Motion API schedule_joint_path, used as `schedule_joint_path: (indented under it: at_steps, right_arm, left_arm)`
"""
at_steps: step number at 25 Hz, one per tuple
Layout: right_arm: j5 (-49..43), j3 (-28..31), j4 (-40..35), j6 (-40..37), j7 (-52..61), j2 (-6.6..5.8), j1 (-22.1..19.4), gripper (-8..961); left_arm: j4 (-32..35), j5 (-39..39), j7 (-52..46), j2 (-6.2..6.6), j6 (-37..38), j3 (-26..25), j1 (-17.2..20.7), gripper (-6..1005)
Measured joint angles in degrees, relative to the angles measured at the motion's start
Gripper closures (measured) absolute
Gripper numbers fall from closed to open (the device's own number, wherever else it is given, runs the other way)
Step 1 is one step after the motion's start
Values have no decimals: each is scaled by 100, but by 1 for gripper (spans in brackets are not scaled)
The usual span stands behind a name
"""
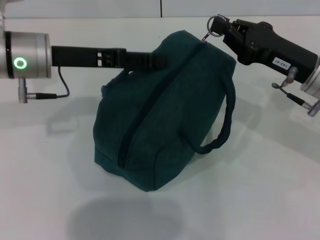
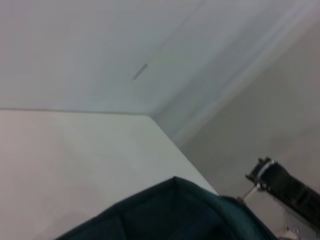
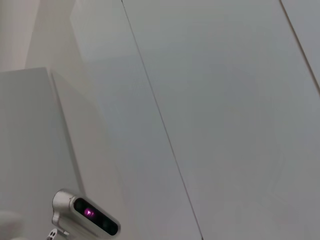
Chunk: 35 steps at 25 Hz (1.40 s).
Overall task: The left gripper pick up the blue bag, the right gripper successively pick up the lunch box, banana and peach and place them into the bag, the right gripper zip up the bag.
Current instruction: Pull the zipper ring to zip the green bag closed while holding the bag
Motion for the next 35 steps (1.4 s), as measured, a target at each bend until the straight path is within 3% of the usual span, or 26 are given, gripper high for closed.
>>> schedule_joint_path:
  at_steps: [3, 19, 27, 35]
  right_arm:
    - [0, 5, 0, 0, 0, 0, 0, 935]
    - [0, 74, 2, -187, -26, 9, -49, 934]
    - [153, 85, 264, -319, -20, 9, -67, 934]
    - [509, 133, 620, -568, 160, -9, -65, 934]
  left_arm:
    - [0, -12, -3, -11, 1, 125, -15, 216]
    - [-7, -185, -65, -23, -10, 89, 0, 874]
    - [-37, -270, -33, -28, 1, 89, 34, 946]
    - [-10, -388, 227, -108, 157, 112, 101, 949]
